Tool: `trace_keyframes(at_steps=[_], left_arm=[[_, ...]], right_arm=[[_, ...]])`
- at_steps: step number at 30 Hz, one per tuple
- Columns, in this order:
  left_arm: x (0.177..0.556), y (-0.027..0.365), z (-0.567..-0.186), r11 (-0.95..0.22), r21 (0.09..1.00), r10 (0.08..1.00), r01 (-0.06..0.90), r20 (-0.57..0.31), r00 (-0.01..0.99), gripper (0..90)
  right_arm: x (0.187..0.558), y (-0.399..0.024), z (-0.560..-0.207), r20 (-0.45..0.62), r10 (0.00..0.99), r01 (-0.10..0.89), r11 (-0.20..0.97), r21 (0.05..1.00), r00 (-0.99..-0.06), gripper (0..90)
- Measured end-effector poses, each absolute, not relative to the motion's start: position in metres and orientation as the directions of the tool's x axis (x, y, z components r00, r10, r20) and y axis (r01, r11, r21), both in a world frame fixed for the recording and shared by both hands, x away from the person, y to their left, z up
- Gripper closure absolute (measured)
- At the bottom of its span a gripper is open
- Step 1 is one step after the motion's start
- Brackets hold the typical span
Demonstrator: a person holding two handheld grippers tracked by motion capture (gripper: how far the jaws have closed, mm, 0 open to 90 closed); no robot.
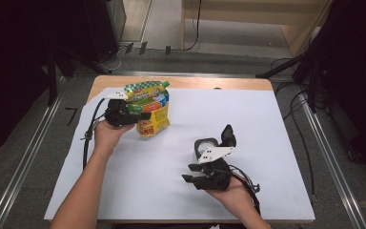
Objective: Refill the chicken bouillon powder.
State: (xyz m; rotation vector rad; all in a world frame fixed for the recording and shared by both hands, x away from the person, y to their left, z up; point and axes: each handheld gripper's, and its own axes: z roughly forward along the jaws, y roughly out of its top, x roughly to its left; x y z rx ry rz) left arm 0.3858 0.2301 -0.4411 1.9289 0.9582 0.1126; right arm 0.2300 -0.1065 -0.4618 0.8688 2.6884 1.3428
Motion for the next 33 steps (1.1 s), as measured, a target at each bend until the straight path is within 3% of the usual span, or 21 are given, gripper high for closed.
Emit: trace_keyframes(at_steps=[14,33], left_arm=[[0.356,0.22,-0.396,-0.287,0.754,0.588,0.59,-0.348,0.73,72.6],[0.308,0.193,-0.37,-0.297,0.74,0.476,0.603,-0.433,0.766,75.8]], right_arm=[[0.23,-0.096,-0.47,0.203,0.48,0.444,0.465,0.766,-0.854,55.4],[0.23,-0.074,-0.477,0.174,0.521,0.441,0.447,0.778,-0.835,47.7]])
